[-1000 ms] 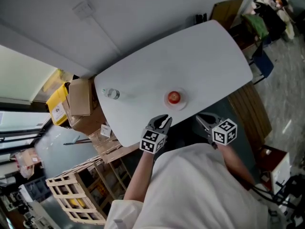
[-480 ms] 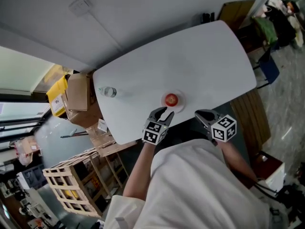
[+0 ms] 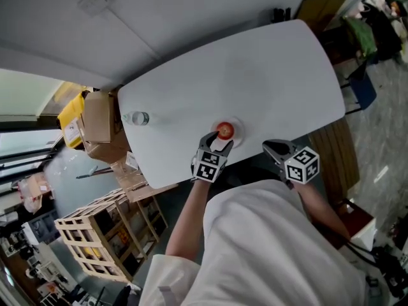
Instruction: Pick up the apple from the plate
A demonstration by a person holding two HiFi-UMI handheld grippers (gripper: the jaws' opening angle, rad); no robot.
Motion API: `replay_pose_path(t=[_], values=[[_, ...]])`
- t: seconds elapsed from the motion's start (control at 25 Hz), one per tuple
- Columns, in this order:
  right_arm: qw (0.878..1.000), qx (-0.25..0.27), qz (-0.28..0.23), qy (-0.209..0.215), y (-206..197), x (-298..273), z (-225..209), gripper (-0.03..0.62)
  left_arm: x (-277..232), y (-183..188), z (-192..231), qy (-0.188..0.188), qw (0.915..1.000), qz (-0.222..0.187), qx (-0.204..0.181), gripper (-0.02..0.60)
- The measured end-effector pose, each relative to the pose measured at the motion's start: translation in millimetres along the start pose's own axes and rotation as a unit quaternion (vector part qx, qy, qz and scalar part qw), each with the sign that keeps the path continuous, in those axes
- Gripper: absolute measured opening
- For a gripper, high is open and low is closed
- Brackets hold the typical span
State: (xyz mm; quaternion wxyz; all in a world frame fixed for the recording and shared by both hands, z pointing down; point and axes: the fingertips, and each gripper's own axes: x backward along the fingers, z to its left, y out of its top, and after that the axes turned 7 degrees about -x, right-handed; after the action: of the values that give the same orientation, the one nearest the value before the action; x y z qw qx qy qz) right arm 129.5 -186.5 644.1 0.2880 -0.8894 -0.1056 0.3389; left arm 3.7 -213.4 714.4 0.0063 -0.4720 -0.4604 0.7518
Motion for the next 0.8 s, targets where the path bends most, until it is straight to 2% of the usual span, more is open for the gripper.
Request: replay_pose_path(t=[0.16,0.28,0.44,0.64,0.8], values=[[1.0,0.002,0.012,0.005,2.7,-0.5,-9.2,0.038,-22.6,-7.5,7.0,0.012,0.9996,0.024,-0.003,0.279],[1.0,0.006,0.024,0.01,0.8,-1.5,-12.5,0.038,-35.6,-16.8,12.2,0.027,0.9989,0.039,0.0,0.336],[0.999,0.01,0.038,0.017,1.4,-3.0,-17.8,0.038,-56.0,-30.9,19.2,0.045,0.9979,0.045,0.009,0.357],[0.998,0.01,0.05,0.021,-0.5,-4.6,-22.6,0.038,-72.4,-55.5,20.0,0.046,0.9953,0.081,0.027,0.393],[0.998,0.006,0.059,0.021,-4.1,-3.4,-30.5,0.038,-80.8,-63.4,24.8,0.065,0.993,0.094,0.026,0.399]])
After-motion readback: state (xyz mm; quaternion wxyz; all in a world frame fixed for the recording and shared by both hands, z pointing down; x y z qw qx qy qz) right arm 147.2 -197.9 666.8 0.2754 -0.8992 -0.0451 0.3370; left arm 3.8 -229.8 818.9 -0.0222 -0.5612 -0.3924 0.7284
